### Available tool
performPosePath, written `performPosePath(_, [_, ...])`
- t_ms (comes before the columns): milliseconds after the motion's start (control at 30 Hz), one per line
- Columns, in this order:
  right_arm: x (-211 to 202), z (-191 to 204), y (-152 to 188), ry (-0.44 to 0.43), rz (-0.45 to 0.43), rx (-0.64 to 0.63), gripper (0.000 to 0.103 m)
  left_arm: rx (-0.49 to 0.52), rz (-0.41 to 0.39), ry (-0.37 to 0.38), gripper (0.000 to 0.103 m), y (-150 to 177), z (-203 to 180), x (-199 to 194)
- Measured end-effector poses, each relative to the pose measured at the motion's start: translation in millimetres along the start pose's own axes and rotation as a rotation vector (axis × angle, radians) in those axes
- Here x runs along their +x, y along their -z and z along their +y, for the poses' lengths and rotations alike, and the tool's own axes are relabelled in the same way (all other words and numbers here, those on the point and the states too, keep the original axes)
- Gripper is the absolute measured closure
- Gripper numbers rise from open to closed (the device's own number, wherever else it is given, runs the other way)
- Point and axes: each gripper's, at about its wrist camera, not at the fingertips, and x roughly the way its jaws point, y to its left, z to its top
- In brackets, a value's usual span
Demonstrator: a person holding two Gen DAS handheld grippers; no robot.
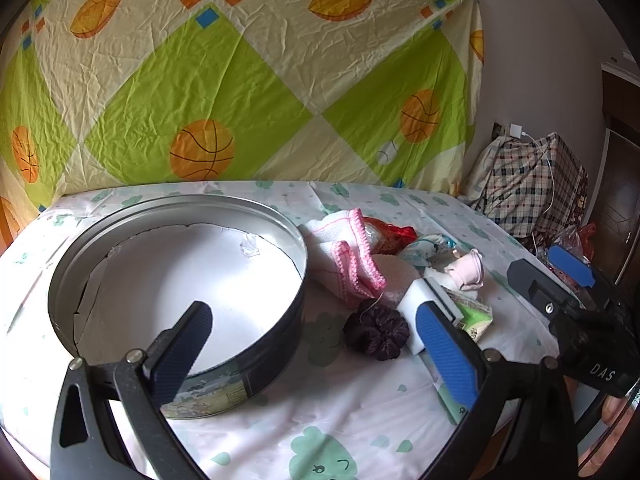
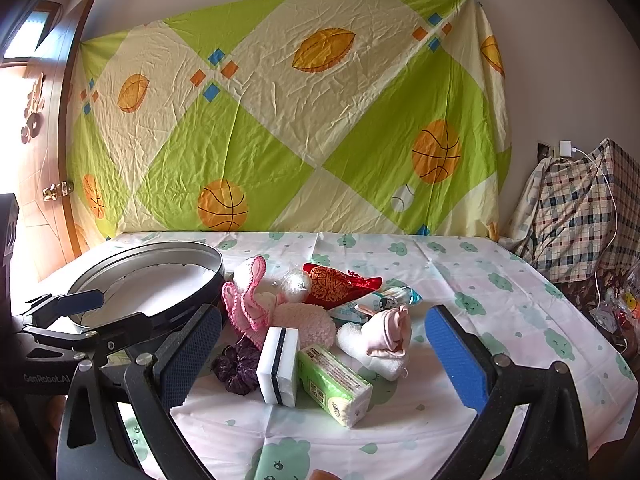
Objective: Organize soft objects
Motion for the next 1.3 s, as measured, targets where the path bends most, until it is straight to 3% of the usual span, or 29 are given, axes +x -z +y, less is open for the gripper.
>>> performPosePath(1300, [5, 2, 9, -0.005, 0.011, 0.007, 0.0, -0.013, 0.001, -0.001, 0.0, 0, 8, 2])
